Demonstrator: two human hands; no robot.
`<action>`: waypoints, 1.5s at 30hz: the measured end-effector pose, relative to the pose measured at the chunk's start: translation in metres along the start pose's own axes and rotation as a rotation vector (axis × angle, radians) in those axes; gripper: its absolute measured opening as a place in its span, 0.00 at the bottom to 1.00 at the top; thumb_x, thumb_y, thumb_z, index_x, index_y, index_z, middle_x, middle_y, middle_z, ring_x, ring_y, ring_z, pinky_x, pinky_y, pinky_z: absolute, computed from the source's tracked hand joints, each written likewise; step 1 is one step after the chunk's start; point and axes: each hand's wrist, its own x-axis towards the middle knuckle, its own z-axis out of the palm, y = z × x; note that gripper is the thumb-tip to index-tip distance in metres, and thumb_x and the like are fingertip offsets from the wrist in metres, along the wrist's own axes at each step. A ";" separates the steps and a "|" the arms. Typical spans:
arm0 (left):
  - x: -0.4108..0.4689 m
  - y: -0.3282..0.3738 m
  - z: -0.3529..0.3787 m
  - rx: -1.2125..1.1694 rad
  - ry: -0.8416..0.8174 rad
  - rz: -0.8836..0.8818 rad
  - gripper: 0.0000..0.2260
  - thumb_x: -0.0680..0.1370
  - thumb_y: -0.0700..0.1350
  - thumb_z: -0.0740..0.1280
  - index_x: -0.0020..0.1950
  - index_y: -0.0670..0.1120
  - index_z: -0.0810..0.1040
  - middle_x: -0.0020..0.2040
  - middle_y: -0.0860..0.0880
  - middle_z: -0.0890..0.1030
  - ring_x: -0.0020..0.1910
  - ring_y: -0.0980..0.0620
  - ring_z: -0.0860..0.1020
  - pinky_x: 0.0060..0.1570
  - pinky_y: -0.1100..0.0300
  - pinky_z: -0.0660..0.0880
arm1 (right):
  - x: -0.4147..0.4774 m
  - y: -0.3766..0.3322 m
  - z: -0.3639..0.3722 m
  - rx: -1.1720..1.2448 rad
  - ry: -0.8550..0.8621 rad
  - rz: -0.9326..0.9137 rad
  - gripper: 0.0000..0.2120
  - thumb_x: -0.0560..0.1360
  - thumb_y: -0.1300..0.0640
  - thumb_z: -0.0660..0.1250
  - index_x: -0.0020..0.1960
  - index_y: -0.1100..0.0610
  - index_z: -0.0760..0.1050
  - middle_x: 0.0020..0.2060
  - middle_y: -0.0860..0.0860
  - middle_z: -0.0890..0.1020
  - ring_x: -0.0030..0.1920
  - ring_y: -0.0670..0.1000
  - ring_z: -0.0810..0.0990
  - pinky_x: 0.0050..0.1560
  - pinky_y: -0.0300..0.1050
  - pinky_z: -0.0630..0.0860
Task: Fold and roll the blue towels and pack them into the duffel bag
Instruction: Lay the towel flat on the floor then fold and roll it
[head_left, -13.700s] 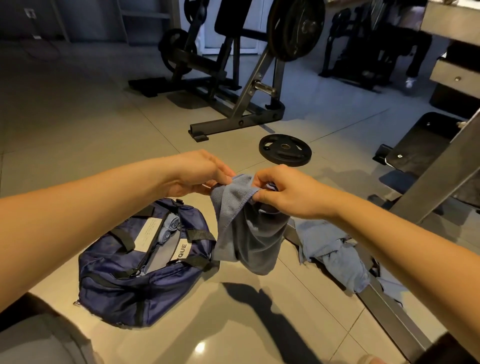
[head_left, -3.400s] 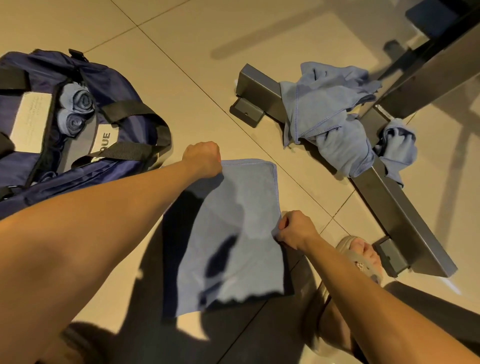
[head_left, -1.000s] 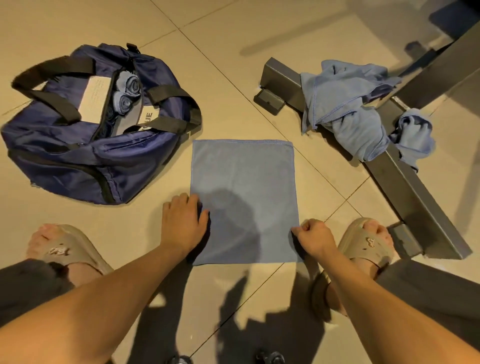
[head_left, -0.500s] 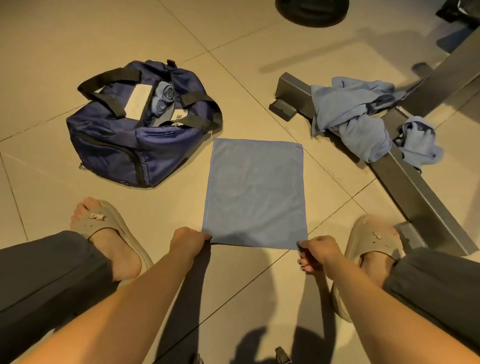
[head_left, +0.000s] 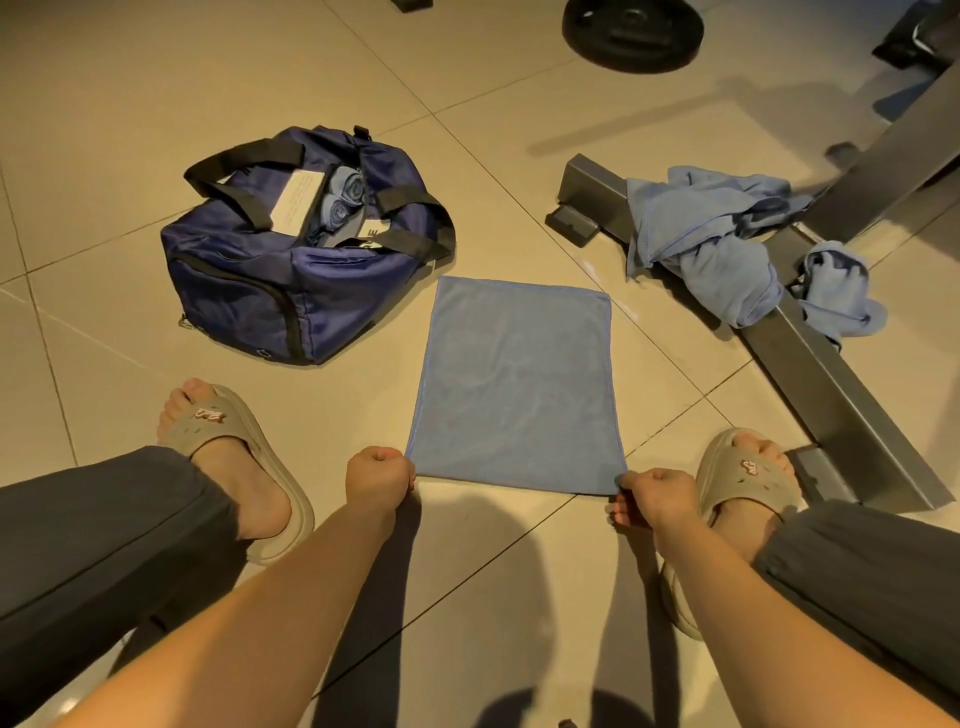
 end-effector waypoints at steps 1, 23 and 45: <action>0.001 -0.003 0.000 0.012 0.009 -0.007 0.07 0.71 0.31 0.66 0.46 0.38 0.81 0.40 0.40 0.81 0.38 0.44 0.77 0.42 0.54 0.76 | 0.002 0.000 -0.001 -0.044 0.048 -0.031 0.11 0.73 0.66 0.72 0.36 0.62 0.71 0.33 0.64 0.81 0.30 0.62 0.80 0.39 0.61 0.83; -0.004 -0.004 -0.015 0.153 -0.203 0.128 0.08 0.75 0.33 0.68 0.46 0.42 0.86 0.40 0.41 0.84 0.38 0.48 0.79 0.45 0.54 0.80 | 0.003 0.006 -0.016 -0.018 -0.099 -0.109 0.07 0.75 0.78 0.62 0.47 0.71 0.77 0.34 0.64 0.79 0.27 0.58 0.78 0.30 0.49 0.81; 0.022 0.130 0.004 0.125 -0.268 0.372 0.04 0.80 0.41 0.70 0.50 0.42 0.85 0.46 0.47 0.84 0.42 0.51 0.78 0.39 0.62 0.74 | 0.023 -0.109 -0.015 -0.097 -0.073 -0.399 0.08 0.76 0.69 0.65 0.41 0.63 0.80 0.35 0.58 0.80 0.32 0.55 0.74 0.24 0.39 0.71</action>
